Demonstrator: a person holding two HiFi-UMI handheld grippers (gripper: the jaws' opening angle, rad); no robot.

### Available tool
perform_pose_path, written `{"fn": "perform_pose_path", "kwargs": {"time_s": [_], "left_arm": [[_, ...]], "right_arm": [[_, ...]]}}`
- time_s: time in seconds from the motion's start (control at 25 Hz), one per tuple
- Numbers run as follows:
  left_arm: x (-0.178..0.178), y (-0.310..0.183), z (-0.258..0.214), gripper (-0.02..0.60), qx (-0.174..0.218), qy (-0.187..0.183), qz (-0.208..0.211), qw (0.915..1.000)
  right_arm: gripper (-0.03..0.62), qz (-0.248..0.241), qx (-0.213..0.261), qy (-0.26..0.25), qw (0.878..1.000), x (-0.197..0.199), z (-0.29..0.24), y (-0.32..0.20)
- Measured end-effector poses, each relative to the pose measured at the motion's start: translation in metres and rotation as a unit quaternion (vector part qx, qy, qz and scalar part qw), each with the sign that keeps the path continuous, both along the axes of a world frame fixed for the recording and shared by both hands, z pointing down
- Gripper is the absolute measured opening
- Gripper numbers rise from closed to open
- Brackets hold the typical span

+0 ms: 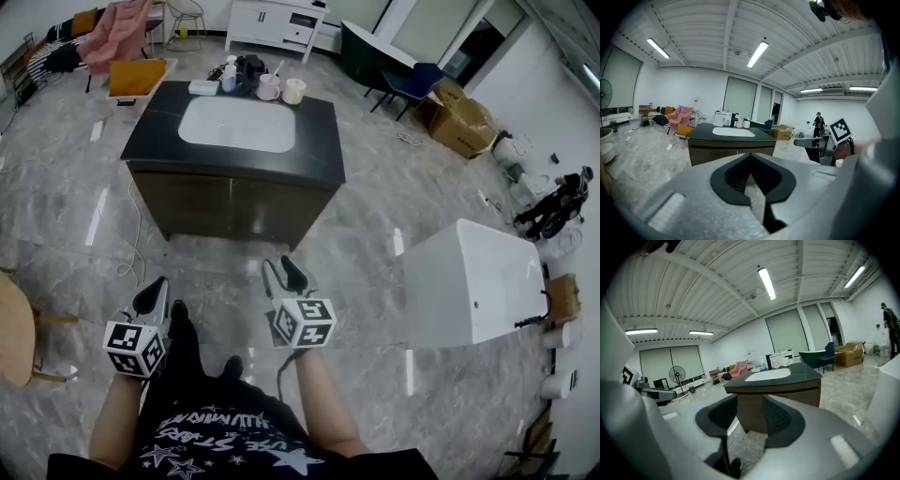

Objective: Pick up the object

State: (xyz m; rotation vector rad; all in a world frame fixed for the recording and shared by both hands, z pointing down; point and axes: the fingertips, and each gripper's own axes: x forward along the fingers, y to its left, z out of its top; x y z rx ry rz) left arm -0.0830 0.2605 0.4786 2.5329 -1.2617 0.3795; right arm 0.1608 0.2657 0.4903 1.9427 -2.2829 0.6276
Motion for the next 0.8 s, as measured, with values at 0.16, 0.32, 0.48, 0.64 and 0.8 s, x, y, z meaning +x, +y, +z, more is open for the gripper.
{"fn": "perform_pose_path", "kwargs": {"time_s": [0.16, 0.32, 0.48, 0.64, 0.8], "left_arm": [[-0.007, -0.023, 0.0, 0.009, -0.001, 0.001, -0.011, 0.9999], [-0.005, -0.054, 0.002, 0.009, -0.008, 0.007, -0.007, 0.9999], [-0.003, -0.099, 0.005, 0.009, -0.007, 0.015, -0.005, 0.9998], [-0.011, -0.157, 0.015, 0.009, -0.023, 0.028, -0.013, 0.9992], [-0.021, -0.224, 0.017, 0.009, -0.029, 0.032, -0.012, 0.999]], "right_arm": [[0.187, -0.012, -0.007, -0.003, 1.0, -0.011, 0.003, -0.02], [0.189, -0.006, -0.012, 0.001, 1.0, -0.007, 0.001, -0.045], [0.189, -0.004, -0.021, 0.006, 1.0, -0.002, 0.003, -0.088], [0.189, 0.001, -0.029, 0.009, 1.0, -0.003, 0.003, -0.145], [0.189, 0.008, -0.042, 0.011, 0.999, -0.011, 0.007, -0.211]]}}
